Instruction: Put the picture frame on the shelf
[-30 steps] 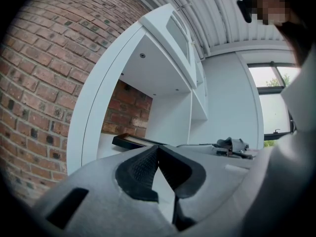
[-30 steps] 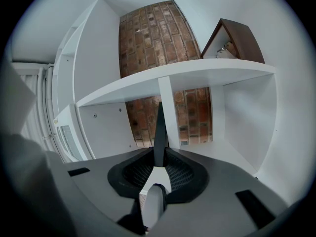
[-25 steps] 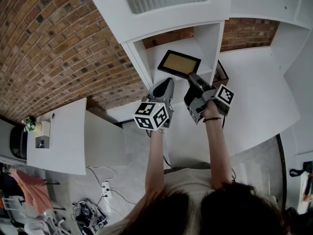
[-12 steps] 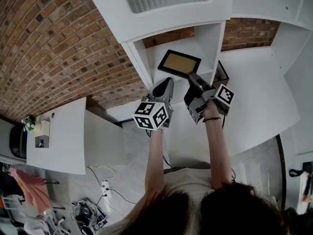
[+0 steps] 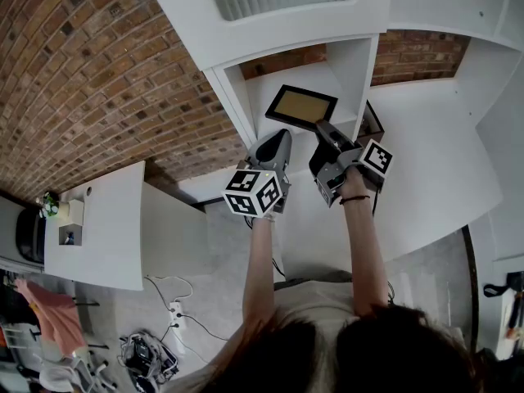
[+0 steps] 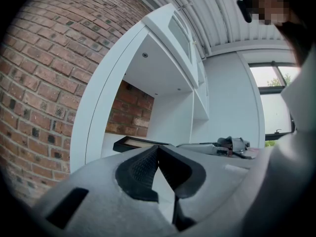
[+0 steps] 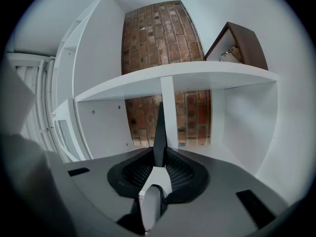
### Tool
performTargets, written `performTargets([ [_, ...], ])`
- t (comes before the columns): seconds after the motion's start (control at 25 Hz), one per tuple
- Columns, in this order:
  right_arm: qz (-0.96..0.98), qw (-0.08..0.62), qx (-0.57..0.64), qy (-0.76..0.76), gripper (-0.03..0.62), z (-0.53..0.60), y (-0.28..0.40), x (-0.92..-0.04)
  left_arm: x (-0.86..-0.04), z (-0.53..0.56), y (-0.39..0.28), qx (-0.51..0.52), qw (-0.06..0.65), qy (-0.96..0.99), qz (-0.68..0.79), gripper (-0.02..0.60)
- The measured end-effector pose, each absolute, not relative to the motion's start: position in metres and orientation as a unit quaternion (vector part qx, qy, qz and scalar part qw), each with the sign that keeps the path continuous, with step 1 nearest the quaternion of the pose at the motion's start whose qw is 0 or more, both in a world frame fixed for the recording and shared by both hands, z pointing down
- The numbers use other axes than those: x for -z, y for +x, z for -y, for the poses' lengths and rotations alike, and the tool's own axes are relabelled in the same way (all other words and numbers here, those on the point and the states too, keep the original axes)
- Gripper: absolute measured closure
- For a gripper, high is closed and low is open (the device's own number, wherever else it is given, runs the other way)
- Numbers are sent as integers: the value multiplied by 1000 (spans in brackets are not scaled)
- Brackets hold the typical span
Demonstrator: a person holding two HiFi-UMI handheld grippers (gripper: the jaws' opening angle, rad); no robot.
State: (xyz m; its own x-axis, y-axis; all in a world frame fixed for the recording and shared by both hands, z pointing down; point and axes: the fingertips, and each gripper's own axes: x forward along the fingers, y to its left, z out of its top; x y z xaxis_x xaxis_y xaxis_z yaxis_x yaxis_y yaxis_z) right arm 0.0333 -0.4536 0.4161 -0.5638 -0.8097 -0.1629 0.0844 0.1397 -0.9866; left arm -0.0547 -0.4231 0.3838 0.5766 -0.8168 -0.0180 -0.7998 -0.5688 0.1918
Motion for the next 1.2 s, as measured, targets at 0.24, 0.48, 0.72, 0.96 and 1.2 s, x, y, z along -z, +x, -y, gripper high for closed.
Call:
performTargets([
  [0.24,-654,375,595,-278,520,454,33,-417,-385,423,-54,50,82,884,458,571],
  [0.48,-656,372,594,-278,521,454,33,-418,-385,422,-54,50,81,884,458,571],
  [0.72,-654,375,596,-276,521,453,32,-418,-385,421,-54,51,81,884,458,571],
  [0.96,-654,374,599,-272,520,453,30,-419,-386,420,-54,50,82,884,457,571],
  [1.2,-654,376,602,-261,508,449,27,-419,-385,417,-53,51,82,884,458,571],
])
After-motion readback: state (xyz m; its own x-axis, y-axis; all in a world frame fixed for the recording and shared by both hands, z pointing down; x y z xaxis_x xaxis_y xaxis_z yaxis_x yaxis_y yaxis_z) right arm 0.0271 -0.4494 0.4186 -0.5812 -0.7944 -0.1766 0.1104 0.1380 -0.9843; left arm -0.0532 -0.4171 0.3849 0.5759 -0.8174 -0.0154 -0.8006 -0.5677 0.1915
